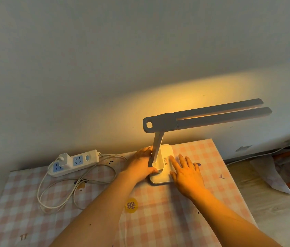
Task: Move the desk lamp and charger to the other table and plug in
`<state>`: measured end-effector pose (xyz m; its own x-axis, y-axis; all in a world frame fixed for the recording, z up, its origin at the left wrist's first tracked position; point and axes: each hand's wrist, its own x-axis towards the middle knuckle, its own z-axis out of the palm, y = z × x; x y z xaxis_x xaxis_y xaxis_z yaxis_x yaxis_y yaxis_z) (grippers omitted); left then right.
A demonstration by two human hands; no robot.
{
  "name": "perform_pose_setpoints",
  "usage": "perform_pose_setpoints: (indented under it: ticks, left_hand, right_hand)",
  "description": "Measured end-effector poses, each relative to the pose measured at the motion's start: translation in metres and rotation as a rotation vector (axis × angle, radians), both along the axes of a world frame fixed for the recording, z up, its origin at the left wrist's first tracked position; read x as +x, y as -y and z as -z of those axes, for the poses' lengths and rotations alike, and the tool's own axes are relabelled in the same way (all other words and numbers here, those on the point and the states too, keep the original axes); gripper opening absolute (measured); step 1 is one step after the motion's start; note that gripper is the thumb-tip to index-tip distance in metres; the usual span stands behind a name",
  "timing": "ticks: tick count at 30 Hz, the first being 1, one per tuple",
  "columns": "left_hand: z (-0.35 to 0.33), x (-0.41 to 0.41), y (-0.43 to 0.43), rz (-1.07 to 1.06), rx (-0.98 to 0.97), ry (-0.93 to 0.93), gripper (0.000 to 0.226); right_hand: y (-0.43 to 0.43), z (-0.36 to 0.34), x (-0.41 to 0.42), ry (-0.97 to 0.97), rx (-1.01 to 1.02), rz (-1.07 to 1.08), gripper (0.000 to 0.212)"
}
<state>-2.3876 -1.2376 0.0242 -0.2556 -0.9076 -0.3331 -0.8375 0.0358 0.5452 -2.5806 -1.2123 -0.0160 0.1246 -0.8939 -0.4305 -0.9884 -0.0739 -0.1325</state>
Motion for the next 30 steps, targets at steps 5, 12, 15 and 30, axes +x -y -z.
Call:
perform_pose_setpoints:
  ticks: [5, 12, 15, 30]
  left_hand:
    - [-0.0008, 0.0002, 0.0009, 0.016, -0.007, 0.056, 0.08]
    - [-0.0012, 0.0017, 0.0023, 0.008, -0.066, 0.001, 0.075]
    - [-0.0018, 0.0023, 0.0026, 0.003, -0.079, -0.012, 0.074]
    - [-0.0056, 0.0026, 0.0052, 0.045, -0.068, 0.032, 0.076]
  right_hand:
    - [0.0009, 0.0009, 0.0005, -0.022, 0.039, -0.005, 0.064]
    - [-0.0009, -0.0003, 0.0003, -0.003, -0.057, 0.043, 0.06]
    - [-0.0024, -0.0007, -0.003, 0.012, -0.079, 0.067, 0.061]
    - [-0.0015, -0.0055, -0.004, -0.006, -0.036, 0.034, 0.06]
